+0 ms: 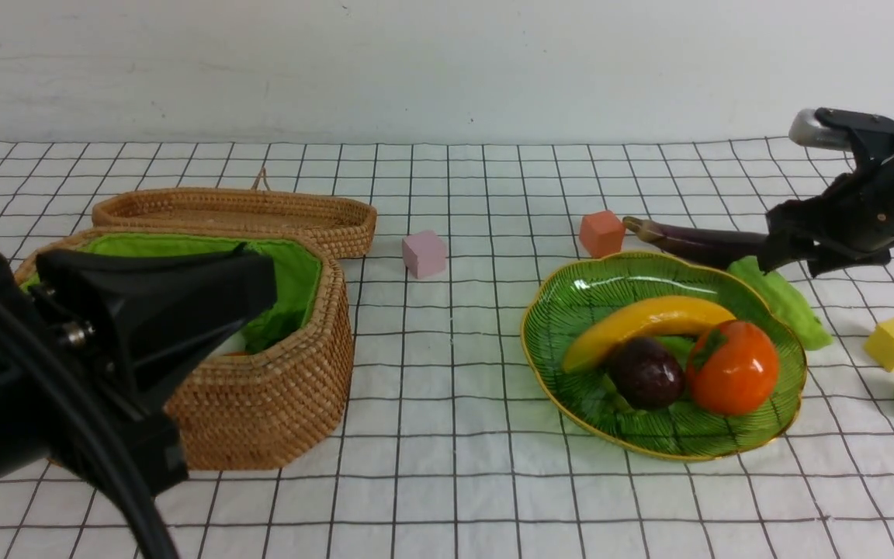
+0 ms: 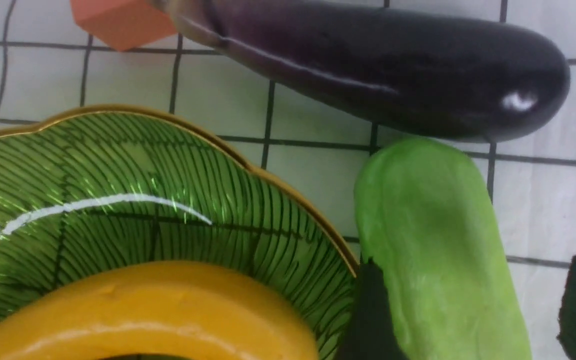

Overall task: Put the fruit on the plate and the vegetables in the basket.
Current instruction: Take a chayote with your right arm and place it on the basket on the left.

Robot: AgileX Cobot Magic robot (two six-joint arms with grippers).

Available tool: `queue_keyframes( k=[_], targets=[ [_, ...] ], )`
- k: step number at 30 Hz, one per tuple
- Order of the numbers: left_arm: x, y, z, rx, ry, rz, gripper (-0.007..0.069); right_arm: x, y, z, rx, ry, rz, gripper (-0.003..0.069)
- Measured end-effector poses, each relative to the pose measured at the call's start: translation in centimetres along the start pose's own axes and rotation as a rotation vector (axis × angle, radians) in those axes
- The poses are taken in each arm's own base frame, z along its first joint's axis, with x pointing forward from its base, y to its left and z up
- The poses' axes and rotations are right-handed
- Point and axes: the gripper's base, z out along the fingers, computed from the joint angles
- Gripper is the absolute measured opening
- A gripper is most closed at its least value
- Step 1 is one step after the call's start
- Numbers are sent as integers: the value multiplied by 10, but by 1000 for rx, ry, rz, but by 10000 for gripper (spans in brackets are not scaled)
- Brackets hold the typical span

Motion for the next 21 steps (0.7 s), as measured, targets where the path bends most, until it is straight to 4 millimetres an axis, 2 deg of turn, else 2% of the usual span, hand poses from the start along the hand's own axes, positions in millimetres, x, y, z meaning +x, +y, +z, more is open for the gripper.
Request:
queue_keyframes(
  k=[9,14,21],
  targets=[
    [1,0,0,4,6,0,-13,4,-8,23,7,25,10,498],
    [1,0,0,4,6,0,-13,5,-11,23,17,30,5,498],
    [1,0,0,4,7,0,-13,7,-26,21,85,45,50,499]
  ],
)
